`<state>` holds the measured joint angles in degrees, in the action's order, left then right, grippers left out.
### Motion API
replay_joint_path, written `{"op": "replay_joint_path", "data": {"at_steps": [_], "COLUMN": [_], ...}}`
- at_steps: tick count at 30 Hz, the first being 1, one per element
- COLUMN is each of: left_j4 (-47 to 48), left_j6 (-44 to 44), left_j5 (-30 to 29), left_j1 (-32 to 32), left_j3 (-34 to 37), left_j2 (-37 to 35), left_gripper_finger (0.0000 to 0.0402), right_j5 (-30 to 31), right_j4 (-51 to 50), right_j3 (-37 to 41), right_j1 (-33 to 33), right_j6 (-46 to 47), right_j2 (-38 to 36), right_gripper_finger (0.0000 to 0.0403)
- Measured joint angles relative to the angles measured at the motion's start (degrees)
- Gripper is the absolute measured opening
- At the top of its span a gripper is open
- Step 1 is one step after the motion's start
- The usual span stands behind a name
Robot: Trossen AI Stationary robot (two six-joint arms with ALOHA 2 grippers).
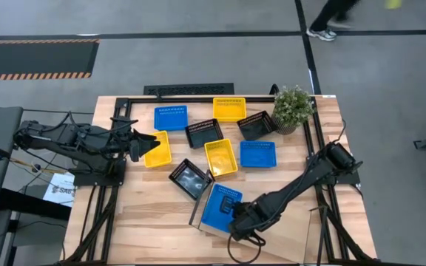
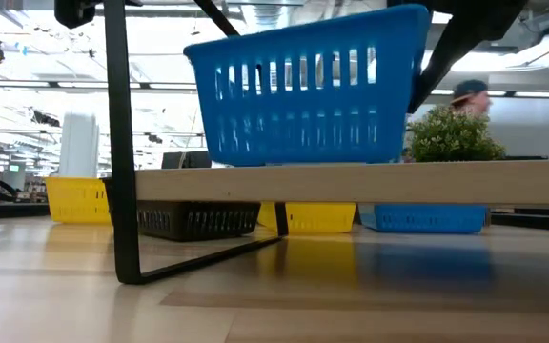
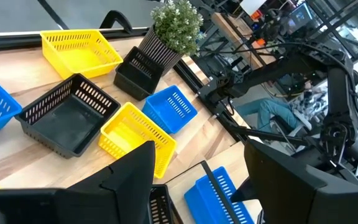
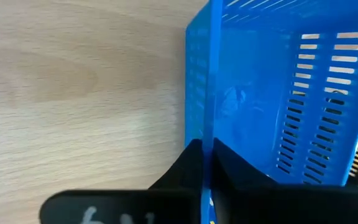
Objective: Stack baskets on shelf by color
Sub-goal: Put the right blue bin on the shelf
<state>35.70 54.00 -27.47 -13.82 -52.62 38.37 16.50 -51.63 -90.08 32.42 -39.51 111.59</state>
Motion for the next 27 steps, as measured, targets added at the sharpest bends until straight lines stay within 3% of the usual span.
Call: {"op": "replay_joint_path", "data": {"at_steps": [16,27], "left_j4": [0.0,0.0], "left_j6": [-0.9,-1.3], "left_j5": [-0.2,-0.2], "left_j1": [0.0,0.0], "left_j3": [0.0,0.0], "left_j2": [0.0,0.0], "left_gripper_finger": [0.0238,0.0238], "right_j5": [-2.7,0.4], "right_j4": [3.9,3.6], "right_j3": [0.0,0.0], "right_j1": [-0.3,-0.7], "right_j6": [0.1,4.0], "right_j2": [0.0,0.0], "right_gripper_finger": [0.0142,0.0164]}}
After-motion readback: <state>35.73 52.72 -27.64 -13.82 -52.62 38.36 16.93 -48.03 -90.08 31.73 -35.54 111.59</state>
